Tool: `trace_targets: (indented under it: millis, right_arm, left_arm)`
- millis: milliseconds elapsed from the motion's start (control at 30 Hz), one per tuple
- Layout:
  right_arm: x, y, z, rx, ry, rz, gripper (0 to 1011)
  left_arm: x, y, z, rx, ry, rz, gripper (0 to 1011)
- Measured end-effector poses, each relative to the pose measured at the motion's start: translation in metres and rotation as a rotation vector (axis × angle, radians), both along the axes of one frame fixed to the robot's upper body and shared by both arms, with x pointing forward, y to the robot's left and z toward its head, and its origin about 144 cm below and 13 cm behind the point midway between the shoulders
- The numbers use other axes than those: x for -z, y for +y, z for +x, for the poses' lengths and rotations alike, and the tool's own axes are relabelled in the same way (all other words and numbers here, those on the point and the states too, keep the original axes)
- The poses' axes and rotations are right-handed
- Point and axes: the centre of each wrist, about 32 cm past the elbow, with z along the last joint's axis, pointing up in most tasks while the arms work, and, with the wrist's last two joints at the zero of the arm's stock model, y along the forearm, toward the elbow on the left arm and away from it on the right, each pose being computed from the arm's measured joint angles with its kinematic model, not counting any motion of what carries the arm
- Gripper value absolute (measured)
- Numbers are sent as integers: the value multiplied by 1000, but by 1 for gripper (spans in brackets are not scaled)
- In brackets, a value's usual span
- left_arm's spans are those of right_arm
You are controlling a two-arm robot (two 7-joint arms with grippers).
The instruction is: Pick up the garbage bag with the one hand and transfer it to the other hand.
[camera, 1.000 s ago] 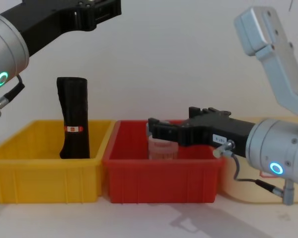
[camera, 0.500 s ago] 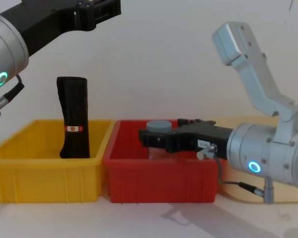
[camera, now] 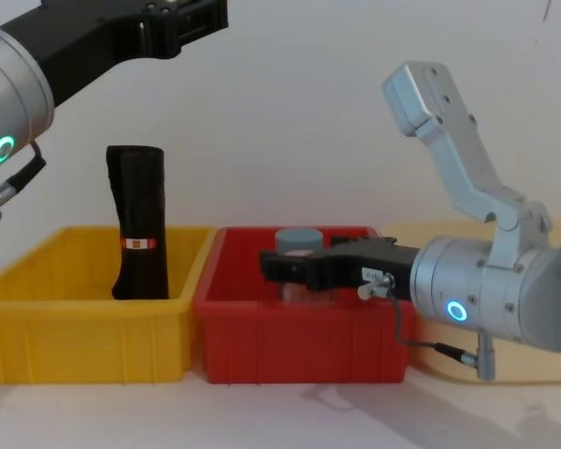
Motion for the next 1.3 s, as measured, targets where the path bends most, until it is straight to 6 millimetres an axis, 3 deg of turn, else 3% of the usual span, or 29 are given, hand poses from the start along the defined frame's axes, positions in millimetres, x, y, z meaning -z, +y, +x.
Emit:
trace_targets:
  millis: [467,1300]
  right_arm:
    - [0,-5,10,28,18,13,1001]
    - [-9,-5,3,-8,-9,27,1002]
  left_arm:
    - [0,0,0,0,0,0,1000]
    - [0,0,0,0,0,0,1000]
